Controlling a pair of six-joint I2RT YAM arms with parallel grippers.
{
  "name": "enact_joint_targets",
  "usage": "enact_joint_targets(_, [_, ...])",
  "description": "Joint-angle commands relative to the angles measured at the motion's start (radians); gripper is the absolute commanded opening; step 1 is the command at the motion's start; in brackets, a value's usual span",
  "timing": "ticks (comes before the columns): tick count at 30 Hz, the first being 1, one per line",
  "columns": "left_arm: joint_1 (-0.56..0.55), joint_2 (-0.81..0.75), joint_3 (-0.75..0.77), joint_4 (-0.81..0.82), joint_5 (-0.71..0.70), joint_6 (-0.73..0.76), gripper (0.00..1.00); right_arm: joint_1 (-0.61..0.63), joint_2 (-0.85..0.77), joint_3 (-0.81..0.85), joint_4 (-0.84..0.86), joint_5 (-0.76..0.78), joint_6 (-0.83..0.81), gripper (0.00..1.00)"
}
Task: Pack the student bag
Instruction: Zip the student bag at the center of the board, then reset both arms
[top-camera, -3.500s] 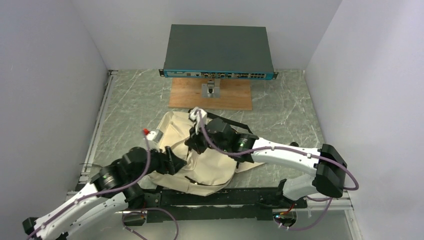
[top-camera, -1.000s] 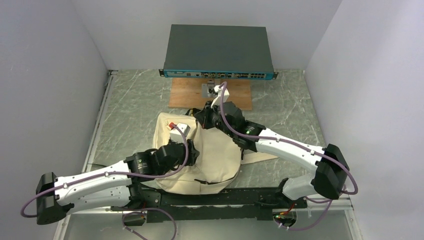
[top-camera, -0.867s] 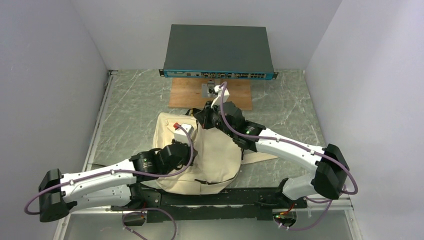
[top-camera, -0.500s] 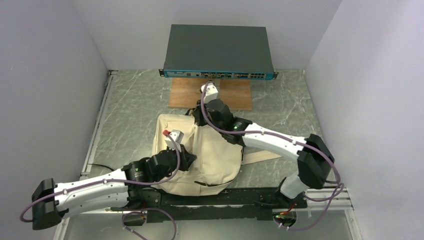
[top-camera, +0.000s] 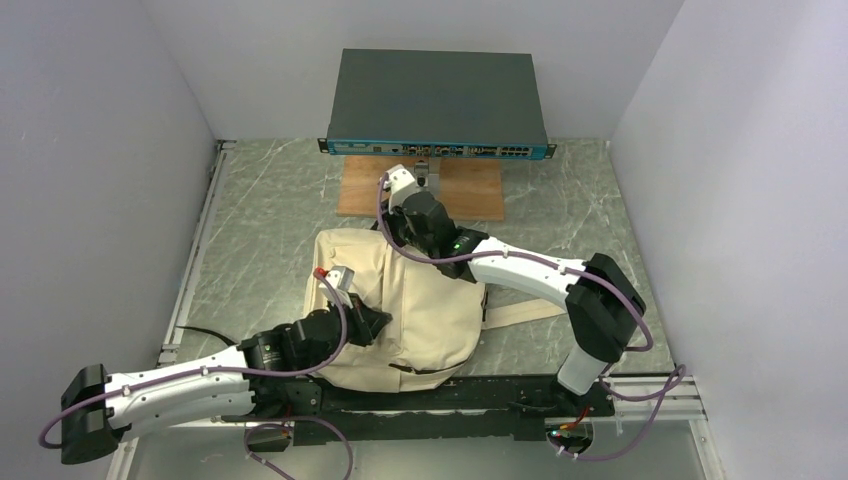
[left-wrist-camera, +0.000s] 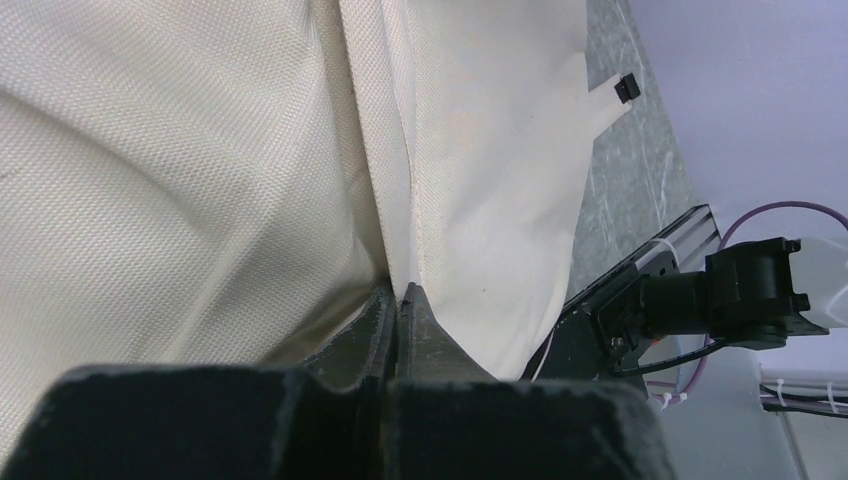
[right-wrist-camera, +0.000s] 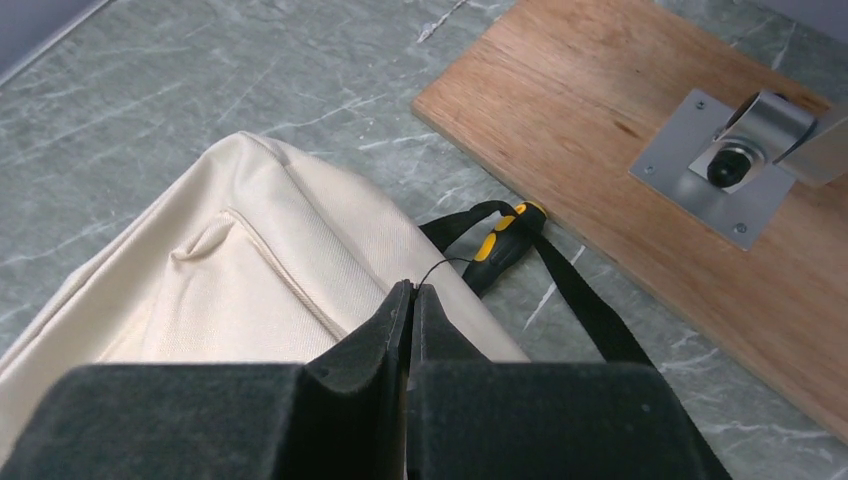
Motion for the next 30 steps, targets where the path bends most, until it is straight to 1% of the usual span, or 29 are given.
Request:
enact_joint_targets(1, [-0.084, 0.006, -0.072, -0.195, 0.236, -0.046, 0.0, -0.085, 0.005, 0.072, 0.23, 0.169, -0.135, 0.0])
enact_joint_targets(6, [-0.092, 0.005, -0.064, -0.216, 0.224, -0.04, 0.0, -0.092, 0.039, 0.098, 0.19, 0.137, -0.135, 0.0])
enact_joint_targets(8, [-0.092, -0.007, -0.052, -0.217, 0.225, -0.046, 0.0, -0.091, 0.037, 0.149, 0.059, 0.103, -0.121, 0.0])
enact_joint_targets(9, [-0.091, -0.018, -0.037, -0.212, 0.227, -0.043, 0.0, -0.084, 0.027, 0.191, -0.055, 0.085, -0.099, 0.0])
enact_joint_targets(10, [-0.089, -0.031, -0.011, -0.213, 0.224, -0.031, 0.17, -0.079, 0.013, 0.235, -0.168, 0.072, -0.071, 0.11])
enact_joint_targets(11, [-0.083, -0.045, 0.022, -0.219, 0.216, -0.013, 0.39, -0.071, -0.005, 0.269, -0.286, 0.068, -0.034, 0.28])
enact_joint_targets(12, [-0.08, -0.057, 0.065, -0.231, 0.203, 0.011, 0.54, -0.065, -0.029, 0.298, -0.398, 0.065, -0.002, 0.39])
enact_joint_targets(13, [-0.075, -0.067, 0.105, -0.244, 0.183, 0.033, 0.63, -0.059, -0.074, 0.296, -0.471, 0.07, 0.025, 0.48])
enact_joint_targets(14, [-0.07, -0.071, 0.162, -0.264, 0.162, 0.063, 0.7, -0.055, -0.133, 0.265, -0.503, 0.07, 0.045, 0.56])
enact_joint_targets(15, [-0.061, -0.071, 0.205, -0.289, 0.139, 0.082, 0.73, -0.054, -0.194, 0.222, -0.522, 0.051, 0.066, 0.64])
enact_joint_targets(16, [-0.046, -0.068, 0.246, -0.314, 0.124, 0.104, 0.76, -0.057, -0.256, 0.191, -0.554, 0.037, 0.08, 0.7])
enact_joint_targets(19, [0.015, -0.055, 0.376, -0.363, 0.134, 0.191, 0.81, -0.058, -0.404, 0.157, -0.693, 0.049, 0.099, 0.79])
enact_joint_targets(20, [0.036, -0.049, 0.424, -0.393, 0.134, 0.222, 0.9, -0.059, -0.449, 0.157, -0.738, 0.066, 0.103, 0.85])
enact_joint_targets(21, [0.047, -0.045, 0.471, -0.417, 0.126, 0.249, 0.97, -0.058, -0.499, 0.157, -0.779, 0.089, 0.106, 0.87])
enact_joint_targets(24, [0.061, -0.039, 0.616, -0.492, 0.065, 0.346, 1.0, -0.058, -0.637, 0.17, -0.869, 0.16, 0.122, 0.92])
enact_joint_targets(25, [0.062, -0.038, 0.664, -0.512, 0.044, 0.378, 1.0, -0.059, -0.696, 0.18, -0.884, 0.177, 0.134, 0.98])
enact_joint_targets(26, [0.063, -0.04, 0.708, -0.528, 0.031, 0.411, 1.0, -0.059, -0.734, 0.198, -0.898, 0.186, 0.142, 0.99])
enact_joint_targets(28, [0.063, -0.042, 0.803, -0.549, 0.012, 0.483, 1.0, -0.059, -0.794, 0.254, -0.92, 0.192, 0.143, 1.0])
enact_joint_targets(30, [0.063, -0.043, 0.873, -0.581, -0.016, 0.521, 1.0, -0.06, -0.846, 0.307, -0.925, 0.209, 0.157, 1.0])
